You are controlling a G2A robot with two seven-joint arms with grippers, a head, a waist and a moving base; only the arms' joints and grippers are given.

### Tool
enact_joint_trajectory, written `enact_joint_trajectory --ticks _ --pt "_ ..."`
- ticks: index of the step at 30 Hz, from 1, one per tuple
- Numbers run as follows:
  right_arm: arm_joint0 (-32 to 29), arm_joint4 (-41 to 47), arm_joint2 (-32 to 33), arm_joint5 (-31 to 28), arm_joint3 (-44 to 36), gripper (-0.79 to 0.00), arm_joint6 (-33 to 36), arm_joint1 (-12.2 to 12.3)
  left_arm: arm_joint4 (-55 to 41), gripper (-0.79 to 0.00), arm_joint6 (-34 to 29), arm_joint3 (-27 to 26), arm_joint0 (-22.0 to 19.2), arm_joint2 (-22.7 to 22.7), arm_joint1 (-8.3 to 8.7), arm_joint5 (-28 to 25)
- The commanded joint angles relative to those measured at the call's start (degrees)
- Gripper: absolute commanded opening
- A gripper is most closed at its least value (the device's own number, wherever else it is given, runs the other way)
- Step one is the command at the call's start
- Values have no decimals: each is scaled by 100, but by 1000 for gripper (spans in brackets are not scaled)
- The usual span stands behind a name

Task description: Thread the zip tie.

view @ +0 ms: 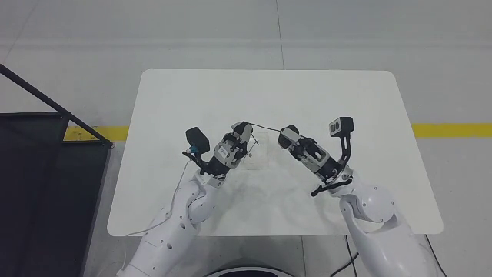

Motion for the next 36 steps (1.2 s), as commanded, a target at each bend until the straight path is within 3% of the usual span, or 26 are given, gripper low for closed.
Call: enact_joint_trajectory --ticks 1,36 --pt "6 -14 -5 18 5 -785 6 0 0 -785 0 0 0 0 0 0" --pt "236 -419 -254 544 59 -785 -173 -38 0 -785 0 0 0 0 0 0"
